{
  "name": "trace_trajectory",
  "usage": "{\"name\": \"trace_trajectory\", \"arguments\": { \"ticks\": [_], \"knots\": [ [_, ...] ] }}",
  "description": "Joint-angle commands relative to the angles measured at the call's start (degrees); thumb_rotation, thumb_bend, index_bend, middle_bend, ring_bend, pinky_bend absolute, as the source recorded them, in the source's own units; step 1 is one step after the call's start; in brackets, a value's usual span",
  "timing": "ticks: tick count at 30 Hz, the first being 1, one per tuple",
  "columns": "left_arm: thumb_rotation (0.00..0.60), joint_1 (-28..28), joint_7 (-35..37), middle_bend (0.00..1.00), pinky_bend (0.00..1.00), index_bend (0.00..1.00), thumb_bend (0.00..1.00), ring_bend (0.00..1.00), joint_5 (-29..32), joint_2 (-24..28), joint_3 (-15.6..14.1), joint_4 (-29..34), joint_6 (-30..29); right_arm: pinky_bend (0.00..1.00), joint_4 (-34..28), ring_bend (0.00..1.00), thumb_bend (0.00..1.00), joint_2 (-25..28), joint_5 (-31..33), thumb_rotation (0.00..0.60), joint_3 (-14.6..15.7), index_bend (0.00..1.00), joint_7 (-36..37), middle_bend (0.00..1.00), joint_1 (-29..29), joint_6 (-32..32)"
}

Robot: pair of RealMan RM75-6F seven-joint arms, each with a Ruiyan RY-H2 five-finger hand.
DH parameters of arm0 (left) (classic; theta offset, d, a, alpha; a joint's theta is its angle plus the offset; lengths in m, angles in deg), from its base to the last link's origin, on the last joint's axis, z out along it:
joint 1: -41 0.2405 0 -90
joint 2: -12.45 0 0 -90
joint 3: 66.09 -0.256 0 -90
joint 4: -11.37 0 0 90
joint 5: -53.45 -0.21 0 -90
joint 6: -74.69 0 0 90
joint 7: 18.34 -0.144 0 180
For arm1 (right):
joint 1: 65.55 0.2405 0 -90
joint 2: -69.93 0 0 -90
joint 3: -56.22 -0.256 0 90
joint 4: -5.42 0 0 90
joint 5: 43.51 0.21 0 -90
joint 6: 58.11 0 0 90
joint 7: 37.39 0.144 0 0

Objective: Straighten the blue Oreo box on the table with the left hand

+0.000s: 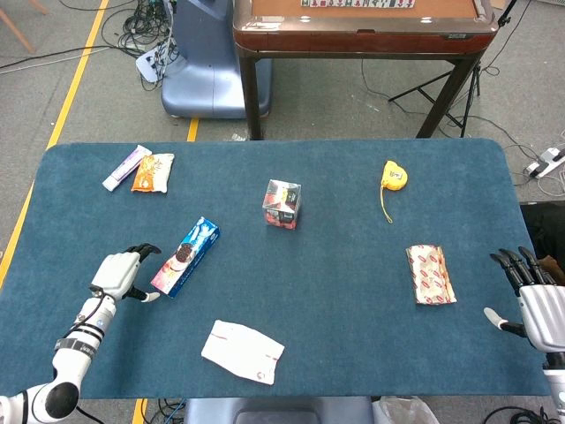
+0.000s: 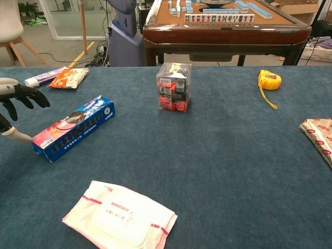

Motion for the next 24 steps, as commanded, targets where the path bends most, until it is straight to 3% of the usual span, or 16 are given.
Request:
{"name": "trace_trajectory", "arguments": {
  "ticks": [1,10,24],
  "knots": [
    [0.6,-2.08,-2.61,0.2,0.33,0.23,0.0,0.19,3.23,-1.62,-0.06,-1.09,0.24,0.31,0.07,0.02,0.15,0.21,-0.07,0.6,-0.05,0.18,0.4,0.14,-0.1,0.15],
    [0.6,-6.71,-7.83,0.2,0.33,0.23,0.0,0.19,11.43,-3.5,-0.32,-2.55,1.5,0.31,0.11,0.02,0.15,0.63,-0.56,0.6,0.01,0.18,1.39,0.14,-0.26,0.43],
    [0.6,-11.29,-10.35,0.2,0.33,0.23,0.0,0.19,19.08,-3.99,-0.69,-2.61,2.57,0.31,0.19,0.02,0.15,1.13,-0.98,0.6,0.03,0.18,2.54,0.14,-0.48,0.76]
  ]
}}
